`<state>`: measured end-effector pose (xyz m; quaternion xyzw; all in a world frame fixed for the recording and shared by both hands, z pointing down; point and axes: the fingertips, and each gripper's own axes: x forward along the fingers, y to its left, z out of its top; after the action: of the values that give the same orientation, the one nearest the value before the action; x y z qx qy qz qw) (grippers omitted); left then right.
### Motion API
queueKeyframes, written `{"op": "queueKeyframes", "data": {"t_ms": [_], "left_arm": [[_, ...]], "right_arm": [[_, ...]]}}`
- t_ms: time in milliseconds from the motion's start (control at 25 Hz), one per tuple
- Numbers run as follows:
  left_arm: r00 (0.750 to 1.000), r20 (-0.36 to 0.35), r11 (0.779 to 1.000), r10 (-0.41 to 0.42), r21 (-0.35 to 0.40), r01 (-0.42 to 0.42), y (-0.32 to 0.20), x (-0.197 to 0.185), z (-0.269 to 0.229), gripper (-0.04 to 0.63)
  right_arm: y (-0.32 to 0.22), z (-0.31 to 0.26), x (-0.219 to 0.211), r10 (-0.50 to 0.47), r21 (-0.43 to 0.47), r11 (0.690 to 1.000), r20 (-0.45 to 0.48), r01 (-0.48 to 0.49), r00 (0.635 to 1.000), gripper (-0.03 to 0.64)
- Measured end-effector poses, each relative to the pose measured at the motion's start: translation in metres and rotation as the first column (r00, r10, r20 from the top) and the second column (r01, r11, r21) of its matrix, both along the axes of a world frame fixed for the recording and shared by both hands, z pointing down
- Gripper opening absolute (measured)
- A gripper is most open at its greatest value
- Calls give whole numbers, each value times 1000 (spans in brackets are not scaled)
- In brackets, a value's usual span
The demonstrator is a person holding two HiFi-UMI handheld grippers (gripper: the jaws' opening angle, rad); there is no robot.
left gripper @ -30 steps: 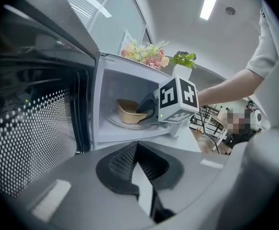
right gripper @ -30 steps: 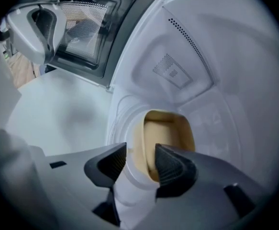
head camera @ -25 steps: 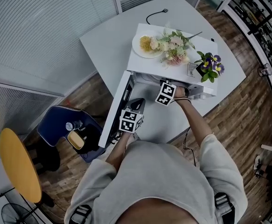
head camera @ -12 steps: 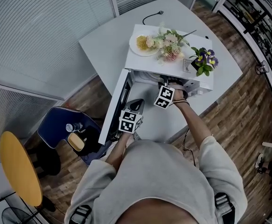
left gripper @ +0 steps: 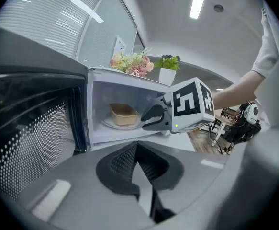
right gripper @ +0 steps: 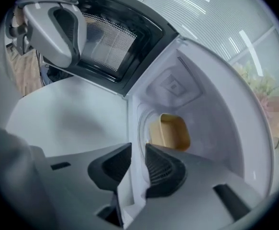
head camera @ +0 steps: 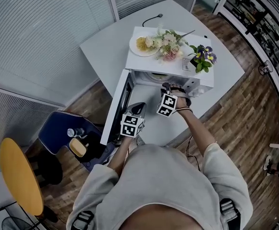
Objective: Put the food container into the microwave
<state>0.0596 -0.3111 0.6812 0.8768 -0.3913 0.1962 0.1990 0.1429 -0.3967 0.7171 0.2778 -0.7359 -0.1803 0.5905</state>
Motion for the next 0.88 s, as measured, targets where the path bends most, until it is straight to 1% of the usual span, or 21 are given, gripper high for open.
{"op": "queueKeyframes", "data": {"t_ms": [120, 200, 320, 640, 880], "left_arm": [[1000, 1, 1000, 3, 9, -3, 4, 2, -2, 11], [1000, 1, 1000, 8, 15, -8, 6, 4, -4, 11], [1000, 1, 1000, 16, 24, -16, 8, 8, -6, 11], [999, 5, 999, 44, 32, -44, 15, 17, -9, 11], [998, 7, 997, 58, 45, -59, 15, 22, -13, 11]], "right_arm": [[12, -1, 1, 5, 9, 1000, 11, -5, 1000, 76], [18, -2, 1, 0, 21, 1000, 10, -1, 1000, 44], [27, -7, 3, 7, 35, 999, 18, -7, 1000, 21], [45, -13, 12, 44, 35, 998, 61, -46, 997, 15], [53, -22, 16, 92, 33, 995, 126, -97, 988, 15]]}}
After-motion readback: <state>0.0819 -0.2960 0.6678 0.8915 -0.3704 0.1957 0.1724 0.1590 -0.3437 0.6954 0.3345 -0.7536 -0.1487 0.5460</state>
